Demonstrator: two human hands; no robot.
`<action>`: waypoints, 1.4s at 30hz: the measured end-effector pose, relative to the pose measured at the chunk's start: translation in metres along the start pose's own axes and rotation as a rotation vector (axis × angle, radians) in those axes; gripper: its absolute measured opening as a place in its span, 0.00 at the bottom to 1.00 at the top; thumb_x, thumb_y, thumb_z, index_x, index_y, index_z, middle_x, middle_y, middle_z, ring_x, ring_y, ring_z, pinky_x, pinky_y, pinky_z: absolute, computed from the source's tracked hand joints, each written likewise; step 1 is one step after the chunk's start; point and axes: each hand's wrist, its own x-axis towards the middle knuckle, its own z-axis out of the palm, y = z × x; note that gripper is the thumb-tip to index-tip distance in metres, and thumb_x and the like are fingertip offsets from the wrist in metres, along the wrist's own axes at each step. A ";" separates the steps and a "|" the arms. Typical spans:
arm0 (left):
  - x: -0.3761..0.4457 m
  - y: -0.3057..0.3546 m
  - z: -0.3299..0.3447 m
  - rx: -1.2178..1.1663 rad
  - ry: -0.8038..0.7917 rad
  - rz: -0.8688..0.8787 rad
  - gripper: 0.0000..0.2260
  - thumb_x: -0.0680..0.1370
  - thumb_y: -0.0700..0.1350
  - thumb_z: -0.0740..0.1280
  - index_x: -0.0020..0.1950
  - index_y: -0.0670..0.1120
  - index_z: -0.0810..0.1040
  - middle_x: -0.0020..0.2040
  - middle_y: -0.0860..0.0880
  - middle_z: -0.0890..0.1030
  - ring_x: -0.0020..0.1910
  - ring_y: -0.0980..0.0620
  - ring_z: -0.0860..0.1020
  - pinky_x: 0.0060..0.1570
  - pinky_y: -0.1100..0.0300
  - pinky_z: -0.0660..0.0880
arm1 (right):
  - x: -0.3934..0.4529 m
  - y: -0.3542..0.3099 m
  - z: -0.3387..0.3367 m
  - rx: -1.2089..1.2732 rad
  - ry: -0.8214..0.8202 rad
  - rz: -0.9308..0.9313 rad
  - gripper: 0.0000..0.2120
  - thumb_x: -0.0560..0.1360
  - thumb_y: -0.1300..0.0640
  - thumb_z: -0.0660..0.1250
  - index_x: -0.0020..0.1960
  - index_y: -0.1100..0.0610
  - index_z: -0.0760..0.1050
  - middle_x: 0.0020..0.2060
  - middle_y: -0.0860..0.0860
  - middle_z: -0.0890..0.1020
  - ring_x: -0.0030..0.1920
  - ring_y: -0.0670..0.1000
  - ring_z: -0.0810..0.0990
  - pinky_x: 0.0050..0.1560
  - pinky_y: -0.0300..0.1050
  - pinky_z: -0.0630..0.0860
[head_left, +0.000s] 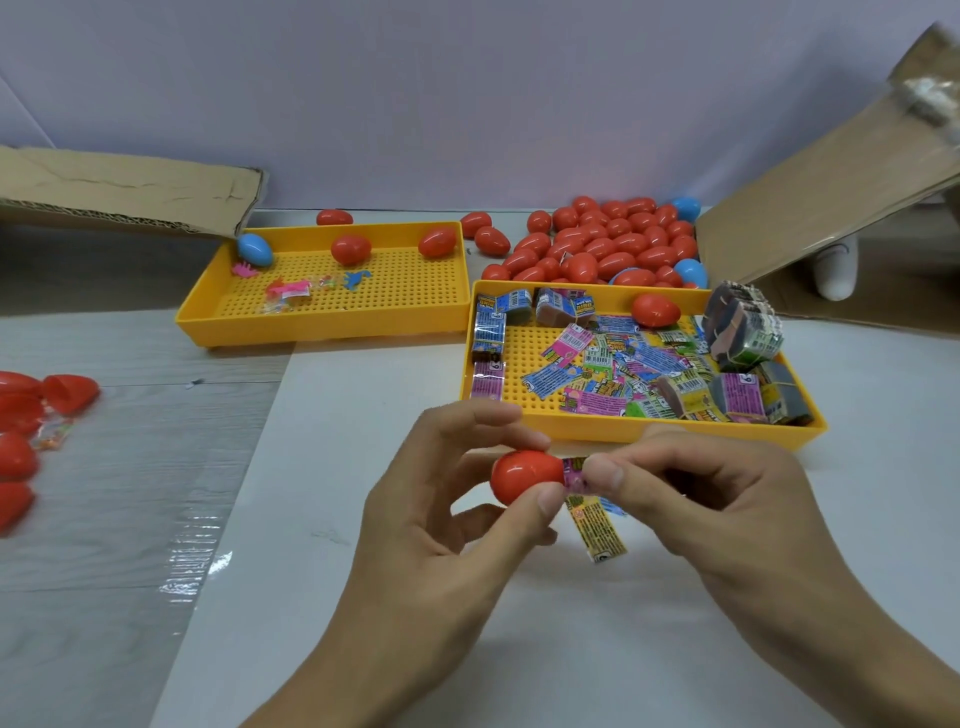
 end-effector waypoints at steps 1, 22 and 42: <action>0.000 0.000 0.000 0.018 0.001 0.008 0.13 0.71 0.43 0.75 0.54 0.51 0.81 0.51 0.48 0.82 0.50 0.44 0.82 0.41 0.54 0.82 | 0.000 0.000 0.000 0.003 -0.003 -0.005 0.08 0.66 0.45 0.74 0.38 0.48 0.86 0.28 0.62 0.70 0.27 0.41 0.67 0.29 0.31 0.65; -0.001 -0.002 0.000 0.047 -0.017 -0.014 0.14 0.69 0.43 0.75 0.55 0.48 0.86 0.49 0.48 0.83 0.49 0.49 0.83 0.45 0.62 0.80 | -0.002 0.003 0.002 -0.022 -0.016 -0.049 0.07 0.67 0.45 0.73 0.39 0.47 0.86 0.27 0.57 0.71 0.29 0.42 0.69 0.31 0.32 0.67; -0.005 -0.004 0.001 0.289 0.008 0.256 0.19 0.73 0.40 0.73 0.64 0.44 0.81 0.50 0.51 0.77 0.48 0.50 0.82 0.44 0.61 0.82 | 0.001 -0.007 -0.001 0.017 -0.026 0.073 0.14 0.71 0.47 0.69 0.39 0.57 0.85 0.35 0.57 0.83 0.28 0.52 0.78 0.28 0.40 0.77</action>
